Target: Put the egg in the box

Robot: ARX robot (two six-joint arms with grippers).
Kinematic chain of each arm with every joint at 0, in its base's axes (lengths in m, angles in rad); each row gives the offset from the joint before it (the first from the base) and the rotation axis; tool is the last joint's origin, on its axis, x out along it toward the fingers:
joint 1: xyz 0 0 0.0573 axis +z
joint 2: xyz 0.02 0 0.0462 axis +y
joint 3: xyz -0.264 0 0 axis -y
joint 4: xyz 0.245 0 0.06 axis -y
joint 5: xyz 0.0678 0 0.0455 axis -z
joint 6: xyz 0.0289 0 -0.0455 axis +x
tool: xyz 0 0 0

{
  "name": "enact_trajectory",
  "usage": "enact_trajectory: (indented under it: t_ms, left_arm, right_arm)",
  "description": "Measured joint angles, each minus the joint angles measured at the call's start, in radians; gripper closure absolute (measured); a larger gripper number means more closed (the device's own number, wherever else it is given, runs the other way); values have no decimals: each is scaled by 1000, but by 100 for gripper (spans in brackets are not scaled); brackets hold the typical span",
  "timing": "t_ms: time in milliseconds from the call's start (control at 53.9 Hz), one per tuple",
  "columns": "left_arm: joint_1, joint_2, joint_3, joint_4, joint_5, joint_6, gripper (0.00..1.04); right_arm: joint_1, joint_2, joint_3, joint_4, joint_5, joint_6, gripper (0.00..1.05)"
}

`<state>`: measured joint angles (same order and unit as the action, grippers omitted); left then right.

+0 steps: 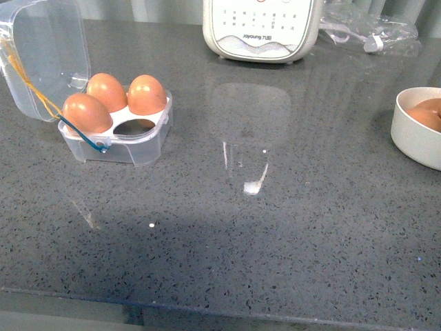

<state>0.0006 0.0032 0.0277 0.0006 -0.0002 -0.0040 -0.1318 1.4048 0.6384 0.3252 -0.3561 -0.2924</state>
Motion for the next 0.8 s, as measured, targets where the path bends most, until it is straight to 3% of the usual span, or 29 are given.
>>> enact_trajectory:
  t_ms: [575,797]
  left_arm:
    - [0,0,0,0,0,0,7]
    - [0,0,0,0,0,0,7]
  right_arm:
    - [43,94,30,33,27,35,8]
    - [50,103,36,53,35,50,47]
